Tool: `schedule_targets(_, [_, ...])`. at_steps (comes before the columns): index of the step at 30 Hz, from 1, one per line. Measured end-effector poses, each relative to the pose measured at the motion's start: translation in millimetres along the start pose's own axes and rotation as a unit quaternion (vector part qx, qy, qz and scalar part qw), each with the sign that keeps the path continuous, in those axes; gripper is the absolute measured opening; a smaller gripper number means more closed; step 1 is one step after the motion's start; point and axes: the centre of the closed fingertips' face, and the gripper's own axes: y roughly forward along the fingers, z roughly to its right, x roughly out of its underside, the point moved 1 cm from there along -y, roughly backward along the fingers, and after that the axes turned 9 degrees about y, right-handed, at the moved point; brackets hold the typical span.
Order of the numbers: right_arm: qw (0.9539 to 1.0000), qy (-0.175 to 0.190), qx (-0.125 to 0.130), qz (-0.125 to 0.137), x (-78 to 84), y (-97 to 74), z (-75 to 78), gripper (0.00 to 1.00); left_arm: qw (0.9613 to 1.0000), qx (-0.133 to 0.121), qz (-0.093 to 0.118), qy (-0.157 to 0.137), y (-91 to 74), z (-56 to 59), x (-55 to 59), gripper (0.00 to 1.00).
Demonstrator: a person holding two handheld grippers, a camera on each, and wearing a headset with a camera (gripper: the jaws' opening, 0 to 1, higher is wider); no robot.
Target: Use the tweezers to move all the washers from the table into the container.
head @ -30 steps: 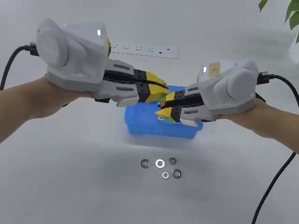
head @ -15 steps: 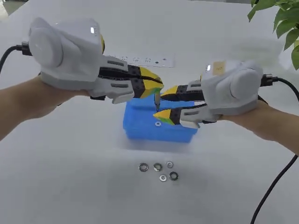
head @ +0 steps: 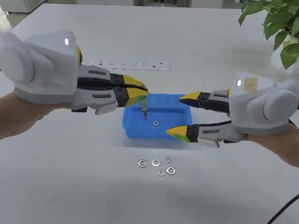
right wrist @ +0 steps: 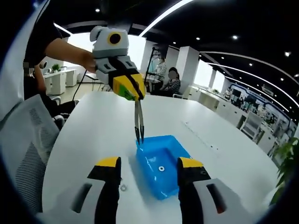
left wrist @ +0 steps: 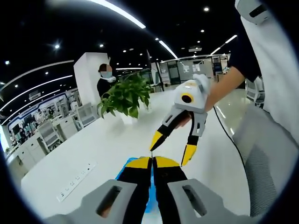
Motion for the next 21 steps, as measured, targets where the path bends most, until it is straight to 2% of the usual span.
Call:
schedule_targets(4, [0.9996,0.022,0.017,-0.01,18.8,-14.4,-5.4,0.58,0.9999,0.001,-0.006,-0.01,-2.1,12.9,6.1,0.05])
schedule_targets(6, [0.9991,0.028,0.021,-0.025,29.0,-19.4,-8.1,0.61,0.9998,0.003,-0.009,-0.015,-2.3,18.9,9.5,0.05])
schedule_targets(13, [0.9978,0.049,0.02,-0.039,49.7,-34.8,-24.5,0.74,0.9991,0.002,-0.014,-0.039,-0.6,33.5,20.5,0.05])
schedule_targets(17, [0.9969,0.058,0.017,-0.051,59.8,-41.7,-33.7,0.81,0.9987,0.008,-0.023,-0.044,1.5,43.9,30.1,0.05])
schedule_targets(21, [0.9962,0.059,0.011,-0.062,69.9,-45.1,-43.5,0.89,0.9985,0.015,-0.027,-0.045,4.1,52.7,35.0,0.05])
